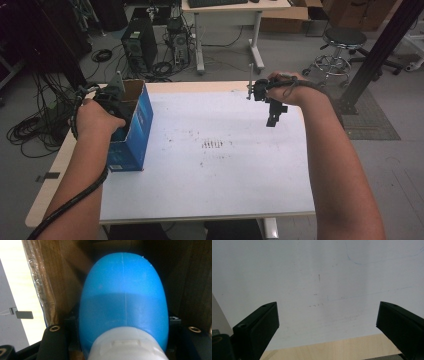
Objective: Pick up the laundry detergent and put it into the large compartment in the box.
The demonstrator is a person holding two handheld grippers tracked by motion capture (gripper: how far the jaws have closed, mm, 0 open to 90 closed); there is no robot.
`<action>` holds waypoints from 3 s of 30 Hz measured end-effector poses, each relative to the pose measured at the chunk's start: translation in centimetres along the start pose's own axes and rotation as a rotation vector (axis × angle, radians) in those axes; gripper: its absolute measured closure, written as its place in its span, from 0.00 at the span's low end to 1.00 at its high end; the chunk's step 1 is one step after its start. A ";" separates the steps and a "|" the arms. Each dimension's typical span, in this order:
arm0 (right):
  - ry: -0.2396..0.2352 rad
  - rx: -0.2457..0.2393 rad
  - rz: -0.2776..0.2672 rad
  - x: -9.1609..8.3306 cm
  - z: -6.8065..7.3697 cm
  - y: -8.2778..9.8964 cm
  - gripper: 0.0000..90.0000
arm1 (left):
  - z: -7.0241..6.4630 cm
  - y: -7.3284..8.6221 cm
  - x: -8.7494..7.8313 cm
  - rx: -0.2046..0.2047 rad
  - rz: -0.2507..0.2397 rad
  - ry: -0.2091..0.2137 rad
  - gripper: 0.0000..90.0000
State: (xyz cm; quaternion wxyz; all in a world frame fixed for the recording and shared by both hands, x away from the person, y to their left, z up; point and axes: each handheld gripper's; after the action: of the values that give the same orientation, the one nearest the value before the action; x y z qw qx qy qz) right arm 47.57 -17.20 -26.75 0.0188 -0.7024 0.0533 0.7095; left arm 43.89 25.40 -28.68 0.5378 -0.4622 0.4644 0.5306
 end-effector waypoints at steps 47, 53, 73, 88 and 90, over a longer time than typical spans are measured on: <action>-0.002 -0.008 -0.016 0.1 0.2 -0.1 0.05 | 0.1 1.4 -4.2 -0.015 -0.082 -0.082 0.18; 0.000 -0.007 -0.019 0.0 0.3 -0.1 0.05 | -0.3 1.7 -5.3 0.029 -0.106 -0.097 0.12; 0.001 -0.008 -0.015 0.0 0.4 0.0 0.05 | -2.1 2.5 -8.6 0.197 -0.161 -0.091 0.00; 0.000 -0.013 -0.026 -0.3 0.6 -0.1 0.05 | -5.6 3.4 -11.8 0.457 -0.180 0.016 0.00; 0.000 -0.012 -0.028 -0.3 0.7 0.0 0.05 | -6.1 3.4 -12.2 0.484 -0.187 0.027 0.00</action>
State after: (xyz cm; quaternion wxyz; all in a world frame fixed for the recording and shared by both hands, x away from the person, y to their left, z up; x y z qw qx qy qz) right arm 46.91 -17.12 -26.42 0.0244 -0.7032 0.0392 0.7095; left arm 40.33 17.72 -17.50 0.6731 -0.3680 0.5402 0.3459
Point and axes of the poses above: each handheld gripper's, and its own axes: x roughly forward along the jaws, y roughly out of its underside, z roughly to its left, and after that the axes turned 4 degrees about -y, right-handed
